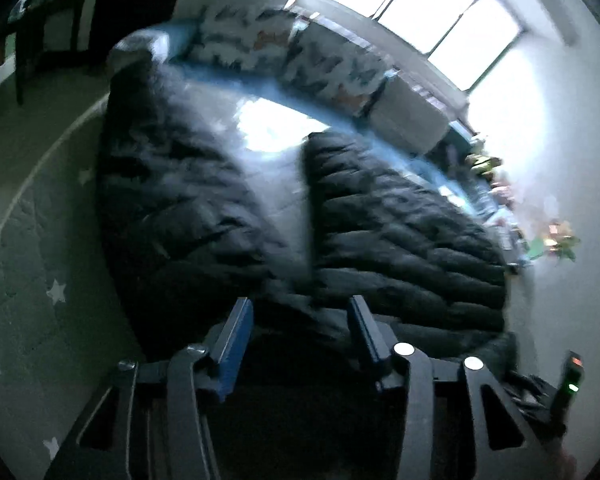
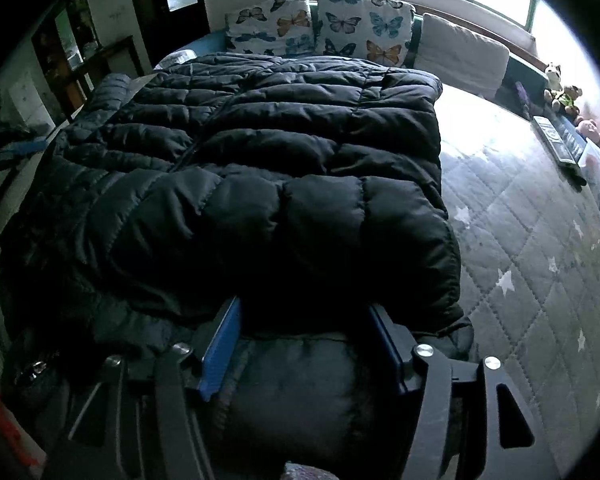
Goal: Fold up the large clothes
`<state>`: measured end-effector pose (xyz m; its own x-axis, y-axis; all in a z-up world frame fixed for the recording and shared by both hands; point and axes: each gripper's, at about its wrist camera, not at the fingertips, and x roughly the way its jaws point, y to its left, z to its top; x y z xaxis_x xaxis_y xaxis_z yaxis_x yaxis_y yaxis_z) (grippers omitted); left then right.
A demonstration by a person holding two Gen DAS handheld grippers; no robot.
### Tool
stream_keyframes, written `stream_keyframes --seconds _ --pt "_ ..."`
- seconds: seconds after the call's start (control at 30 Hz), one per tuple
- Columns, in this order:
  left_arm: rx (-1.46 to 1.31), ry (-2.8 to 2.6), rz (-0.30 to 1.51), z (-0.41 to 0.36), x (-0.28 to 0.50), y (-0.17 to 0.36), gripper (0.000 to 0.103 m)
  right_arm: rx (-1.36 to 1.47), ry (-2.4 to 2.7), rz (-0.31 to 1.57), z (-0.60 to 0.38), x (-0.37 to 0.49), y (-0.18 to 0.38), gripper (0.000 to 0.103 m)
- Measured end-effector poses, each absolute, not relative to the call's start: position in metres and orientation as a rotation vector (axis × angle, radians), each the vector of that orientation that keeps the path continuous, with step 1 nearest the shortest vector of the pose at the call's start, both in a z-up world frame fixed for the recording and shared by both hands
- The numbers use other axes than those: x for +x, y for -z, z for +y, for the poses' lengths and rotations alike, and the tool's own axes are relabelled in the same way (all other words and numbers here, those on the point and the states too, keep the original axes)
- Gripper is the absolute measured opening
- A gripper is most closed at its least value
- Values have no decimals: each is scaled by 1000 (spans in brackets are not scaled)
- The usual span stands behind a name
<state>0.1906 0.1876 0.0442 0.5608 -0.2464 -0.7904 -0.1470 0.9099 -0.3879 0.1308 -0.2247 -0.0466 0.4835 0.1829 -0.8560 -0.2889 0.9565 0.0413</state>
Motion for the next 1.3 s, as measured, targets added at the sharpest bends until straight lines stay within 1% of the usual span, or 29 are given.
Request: stream_keyframes --seconds 0.13,0.2,0.27,0.4,0.47,0.57,0.63,0.87,0.97,1.13,1.23,1.3 --pt "-481 5 1073 207 221 3 49 -116 -281 1025 -224 130 47 69" --pt "-498 -3 1052 215 227 8 49 -126 -276 1024 -222 129 47 69" --pt "-551 15 1055 224 231 2 49 -134 -275 1025 -221 130 47 69" --pt "-542 -34 941 250 231 -36 51 -122 -278 1026 -221 130 47 71" --pt "-540 -71 907 264 235 -48 62 -119 -278 1026 -220 129 47 73" --pt "-551 -178 898 298 250 -51 65 -114 -275 1026 -220 128 47 73" --pt "-613 -213 913 323 260 -40 68 -105 -277 1026 -221 129 47 74" --pt "-866 -245 928 394 271 6 68 -101 -281 1028 -221 130 47 76" --pt "-889 -227 916 401 274 21 68 -101 -284 1027 -220 129 48 78" --pt "-963 -185 840 403 280 32 68 -106 -277 1026 -218 128 48 79" --pt "-1025 -154 806 407 286 40 65 -106 -276 1024 -217 128 48 79" --pt "-1040 -167 784 408 288 44 47 -108 -274 1023 -217 128 49 79"
